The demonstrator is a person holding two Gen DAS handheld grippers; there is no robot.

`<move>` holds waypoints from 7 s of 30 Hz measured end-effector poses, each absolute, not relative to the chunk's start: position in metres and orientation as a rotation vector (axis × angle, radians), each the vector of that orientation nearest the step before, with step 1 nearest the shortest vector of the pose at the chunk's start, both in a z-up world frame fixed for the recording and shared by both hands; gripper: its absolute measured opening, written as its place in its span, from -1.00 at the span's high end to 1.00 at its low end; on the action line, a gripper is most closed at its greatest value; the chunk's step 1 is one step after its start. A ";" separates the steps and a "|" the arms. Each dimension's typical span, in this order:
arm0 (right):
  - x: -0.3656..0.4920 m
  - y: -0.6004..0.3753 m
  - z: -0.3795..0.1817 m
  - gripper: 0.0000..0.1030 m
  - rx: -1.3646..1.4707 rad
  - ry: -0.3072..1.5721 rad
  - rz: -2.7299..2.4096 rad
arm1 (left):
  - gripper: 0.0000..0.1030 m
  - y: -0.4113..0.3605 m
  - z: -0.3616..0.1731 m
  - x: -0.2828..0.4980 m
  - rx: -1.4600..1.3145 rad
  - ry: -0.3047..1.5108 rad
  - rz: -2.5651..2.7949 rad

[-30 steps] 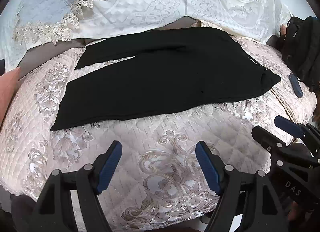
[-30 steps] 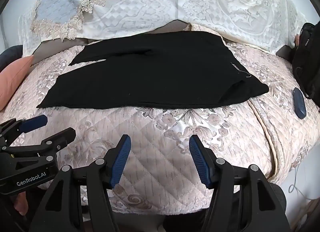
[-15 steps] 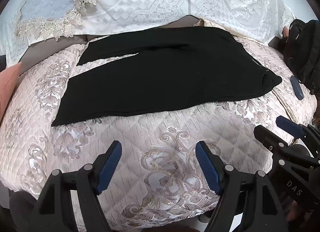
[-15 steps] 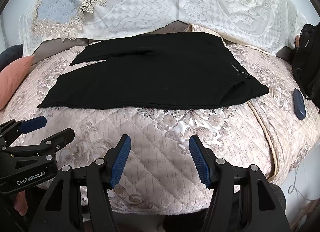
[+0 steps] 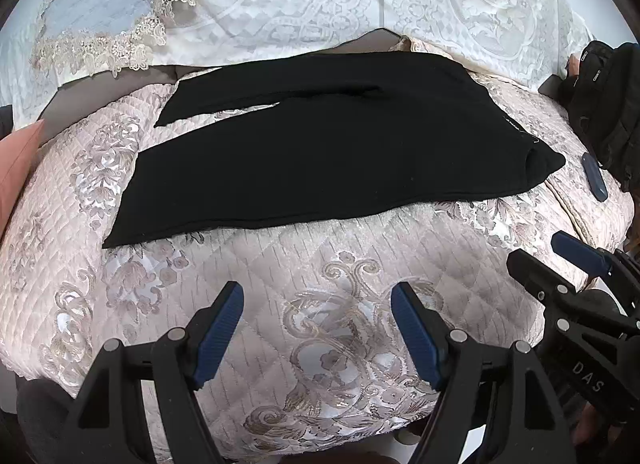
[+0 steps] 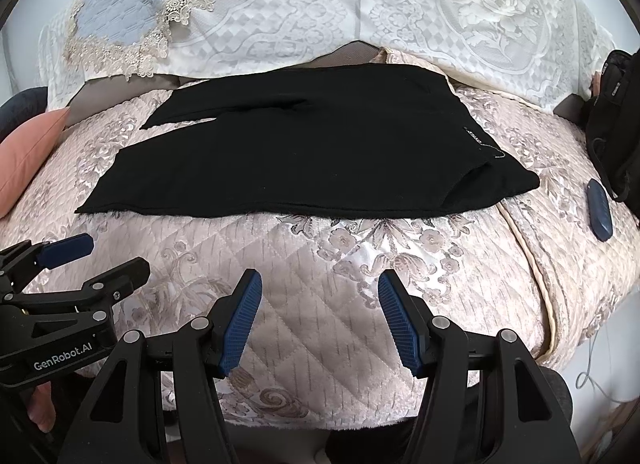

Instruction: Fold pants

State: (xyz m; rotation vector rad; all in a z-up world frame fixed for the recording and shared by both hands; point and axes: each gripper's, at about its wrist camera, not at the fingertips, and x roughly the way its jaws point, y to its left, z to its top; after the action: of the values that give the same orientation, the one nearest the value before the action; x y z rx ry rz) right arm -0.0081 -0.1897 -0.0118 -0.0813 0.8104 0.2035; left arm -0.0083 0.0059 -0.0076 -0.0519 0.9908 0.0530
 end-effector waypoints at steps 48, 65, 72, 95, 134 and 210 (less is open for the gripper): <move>-0.006 -0.186 -0.012 -0.18 -0.095 0.814 0.208 | -0.52 0.009 -0.011 -0.007 -0.069 1.010 0.047; -0.005 -0.185 -0.015 -0.18 -0.094 0.820 0.214 | -0.52 0.021 -0.016 -0.005 -0.148 1.016 0.026; 0.000 -0.185 -0.018 -0.18 -0.094 0.826 0.222 | -0.52 0.029 -0.022 -0.001 -0.217 1.021 0.006; 0.134 -0.184 0.008 -0.33 -0.141 0.739 0.461 | -0.17 0.091 -0.003 0.119 -0.188 0.922 -0.070; 0.499 -0.131 -0.023 -0.33 -0.495 0.970 0.751 | -0.46 0.187 -0.068 0.418 0.120 1.024 -0.226; 0.094 -0.268 -0.029 0.08 -0.028 0.885 0.508 | 0.57 0.137 -0.037 0.026 -0.342 0.882 -0.175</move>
State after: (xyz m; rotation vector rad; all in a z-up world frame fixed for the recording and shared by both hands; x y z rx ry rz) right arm 0.0935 -0.2679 -0.0291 -0.0283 0.8846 0.5082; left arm 0.0261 0.1374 -0.0371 -0.3421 0.8815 -0.1748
